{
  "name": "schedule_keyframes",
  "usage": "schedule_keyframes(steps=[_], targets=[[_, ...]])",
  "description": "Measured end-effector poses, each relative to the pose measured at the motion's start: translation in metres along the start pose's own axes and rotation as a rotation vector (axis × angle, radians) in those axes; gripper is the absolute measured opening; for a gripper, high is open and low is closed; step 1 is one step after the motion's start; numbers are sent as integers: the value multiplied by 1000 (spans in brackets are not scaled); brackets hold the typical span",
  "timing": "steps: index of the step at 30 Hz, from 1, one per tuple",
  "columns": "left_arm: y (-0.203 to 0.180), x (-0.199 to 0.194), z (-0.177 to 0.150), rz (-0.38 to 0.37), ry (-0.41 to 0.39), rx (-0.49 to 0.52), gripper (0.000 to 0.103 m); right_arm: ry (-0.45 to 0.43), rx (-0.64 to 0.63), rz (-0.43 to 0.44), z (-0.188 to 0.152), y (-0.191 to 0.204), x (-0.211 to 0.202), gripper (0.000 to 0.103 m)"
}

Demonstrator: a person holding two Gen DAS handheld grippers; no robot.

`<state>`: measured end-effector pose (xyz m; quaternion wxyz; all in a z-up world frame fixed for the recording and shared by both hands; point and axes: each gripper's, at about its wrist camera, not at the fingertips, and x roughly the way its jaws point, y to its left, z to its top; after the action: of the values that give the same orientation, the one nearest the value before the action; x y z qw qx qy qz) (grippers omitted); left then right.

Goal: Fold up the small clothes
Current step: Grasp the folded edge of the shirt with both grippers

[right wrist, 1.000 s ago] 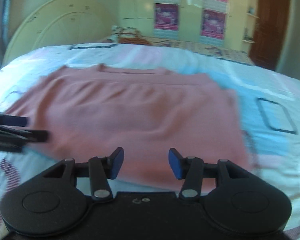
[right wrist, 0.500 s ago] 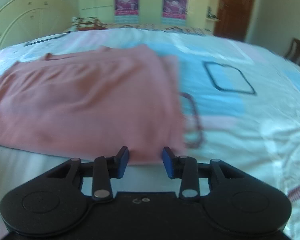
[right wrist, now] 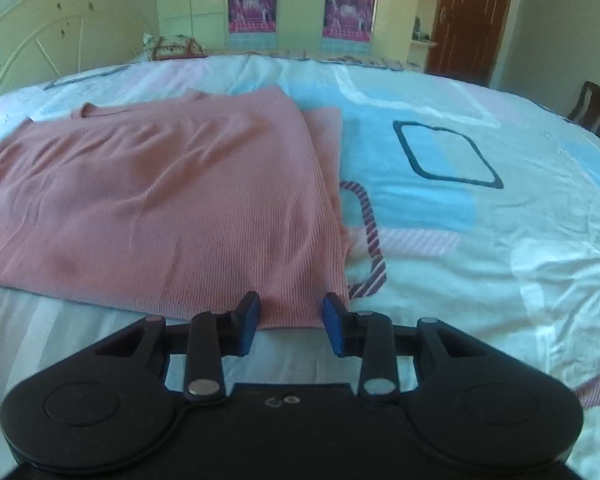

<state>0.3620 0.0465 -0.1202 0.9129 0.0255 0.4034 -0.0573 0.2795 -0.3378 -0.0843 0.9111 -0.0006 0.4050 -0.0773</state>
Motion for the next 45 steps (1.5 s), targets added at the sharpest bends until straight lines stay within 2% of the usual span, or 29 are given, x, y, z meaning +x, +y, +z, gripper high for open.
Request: schedule_keyframes(steps=[4,7,9,10,12,14,15,17,18,21,25,31,36,38,39,40,41,42,44,45], targets=[[0,-4,-1,9,5,-6,83,16,-19,-1,3,2,0,36],[4,-17,0,59,9,-35,83,28,-9,5,6,2,-3,37],[14,-32,-6,62,-9,-100,83,-12,-1,32,9,3,-18,45],[20,-38,-10,32,-12,-144,83,-40,0,53,9,5,-25,49],[35,-45,-21,-40,-7,-268,83,-63,9,91,11,7,-34,48],[49,-43,-35,-108,11,-416,76,-70,31,150,14,10,-37,38],[57,-42,-43,-130,7,-501,66,-65,46,178,17,12,-37,36],[71,-37,-54,-176,-28,-661,65,-59,72,217,20,18,-34,28],[78,-34,-57,-201,-40,-733,65,-54,83,235,21,21,-32,28],[87,-20,-60,-243,-66,-858,65,-33,100,261,27,34,-25,17],[88,-7,-57,-270,-97,-932,65,-44,100,281,39,55,-20,11],[89,21,-41,-292,-176,-971,65,-39,106,296,62,81,-8,11],[76,35,-19,-249,-219,-848,64,-30,89,315,79,106,7,11],[75,42,-10,-243,-222,-850,63,-25,83,323,85,116,13,11],[76,44,-7,-250,-218,-863,53,-22,79,328,87,121,16,11],[78,49,-5,-259,-202,-877,28,-18,74,333,89,126,18,11],[81,56,-6,-281,-168,-897,13,-14,69,338,90,130,21,11],[85,62,-9,-305,-149,-929,8,-9,65,347,92,135,24,11],[91,56,-11,-352,-203,-974,8,-5,56,359,94,143,27,10],[91,46,-8,-354,-246,-950,8,-8,51,367,95,145,28,10]])
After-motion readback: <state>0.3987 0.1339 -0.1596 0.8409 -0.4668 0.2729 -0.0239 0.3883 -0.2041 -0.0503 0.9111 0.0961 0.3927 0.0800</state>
